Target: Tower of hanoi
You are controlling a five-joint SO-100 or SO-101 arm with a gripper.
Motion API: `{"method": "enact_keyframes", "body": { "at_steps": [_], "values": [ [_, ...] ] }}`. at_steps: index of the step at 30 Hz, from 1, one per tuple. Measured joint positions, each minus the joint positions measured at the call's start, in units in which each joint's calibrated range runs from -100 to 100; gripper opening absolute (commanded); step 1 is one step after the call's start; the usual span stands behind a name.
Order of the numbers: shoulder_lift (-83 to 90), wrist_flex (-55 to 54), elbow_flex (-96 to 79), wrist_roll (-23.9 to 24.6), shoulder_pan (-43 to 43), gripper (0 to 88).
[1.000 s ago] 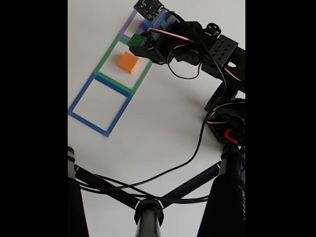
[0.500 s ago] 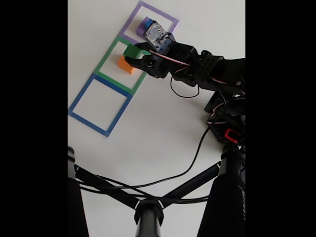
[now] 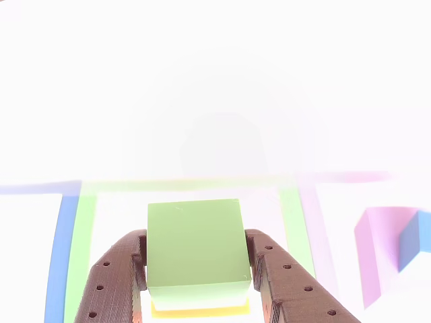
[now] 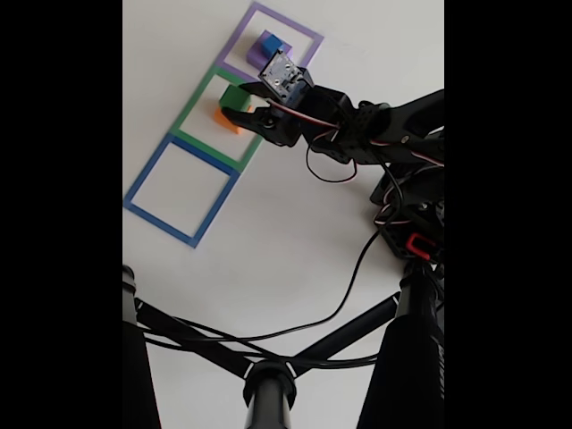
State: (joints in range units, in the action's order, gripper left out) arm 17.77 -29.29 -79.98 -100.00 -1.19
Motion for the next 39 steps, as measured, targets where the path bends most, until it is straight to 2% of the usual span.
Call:
{"method": "enact_keyframes", "body": {
  "at_steps": [8, 26, 39],
  "values": [
    [-6.0, -6.7, 0.0, 0.0, 0.6, 7.6],
    [-13.9, -12.2, 2.0, 0.0, 0.6, 8.2],
    [-17.0, -13.7, 3.0, 0.0, -1.2, 28.8]
  ]
}}
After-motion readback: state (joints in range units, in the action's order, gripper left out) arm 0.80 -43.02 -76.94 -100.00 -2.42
